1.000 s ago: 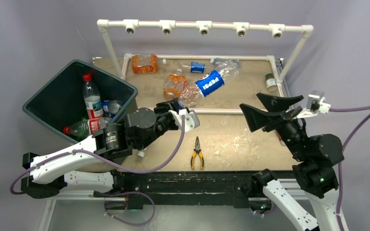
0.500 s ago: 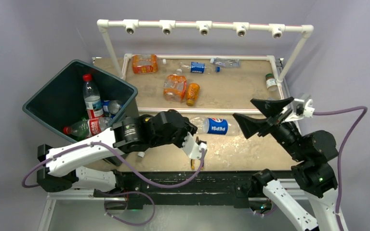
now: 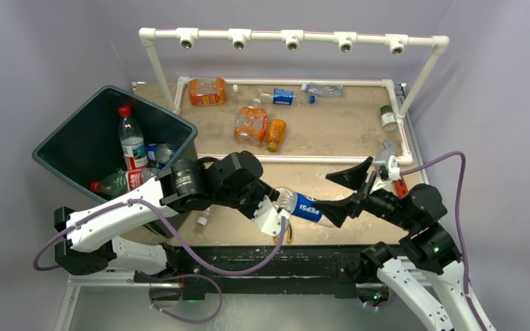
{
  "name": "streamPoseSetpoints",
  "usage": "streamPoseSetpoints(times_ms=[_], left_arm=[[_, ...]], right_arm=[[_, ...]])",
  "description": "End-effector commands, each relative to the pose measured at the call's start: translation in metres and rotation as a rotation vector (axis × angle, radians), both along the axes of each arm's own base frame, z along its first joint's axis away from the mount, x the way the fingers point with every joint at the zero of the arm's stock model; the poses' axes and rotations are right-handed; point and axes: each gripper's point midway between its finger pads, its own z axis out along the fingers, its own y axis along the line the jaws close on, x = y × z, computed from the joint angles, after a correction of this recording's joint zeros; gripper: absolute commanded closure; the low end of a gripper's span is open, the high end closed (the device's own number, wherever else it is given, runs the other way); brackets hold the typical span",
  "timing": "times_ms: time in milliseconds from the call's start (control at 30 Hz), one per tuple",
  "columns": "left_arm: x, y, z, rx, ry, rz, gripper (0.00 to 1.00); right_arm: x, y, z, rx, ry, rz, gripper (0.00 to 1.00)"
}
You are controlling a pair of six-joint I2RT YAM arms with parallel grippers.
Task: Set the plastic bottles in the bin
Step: Pick up the plastic bottle at the center of the board.
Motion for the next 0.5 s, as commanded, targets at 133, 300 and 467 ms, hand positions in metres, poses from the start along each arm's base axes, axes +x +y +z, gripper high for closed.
streamPoseSetpoints(times_ms=[133, 300, 467], left_arm=[[0.008, 0.005, 0.026, 0.036, -0.029, 0.024, 1.00], [0.012, 0.010, 0.046, 0.044, -0.062, 0.039, 1.00], [0.014, 0.013, 0.062, 0.005, -0.100, 0.032, 1.00]], right_arm=[[-0.011, 0.017, -0.016, -0.041, 0.037, 0.139, 0.03], [-0.003, 0.022, -0.021, -0.060, 0.079, 0.133, 0.04], [0.004, 0.029, -0.024, -0.079, 0.114, 0.155, 0.05]])
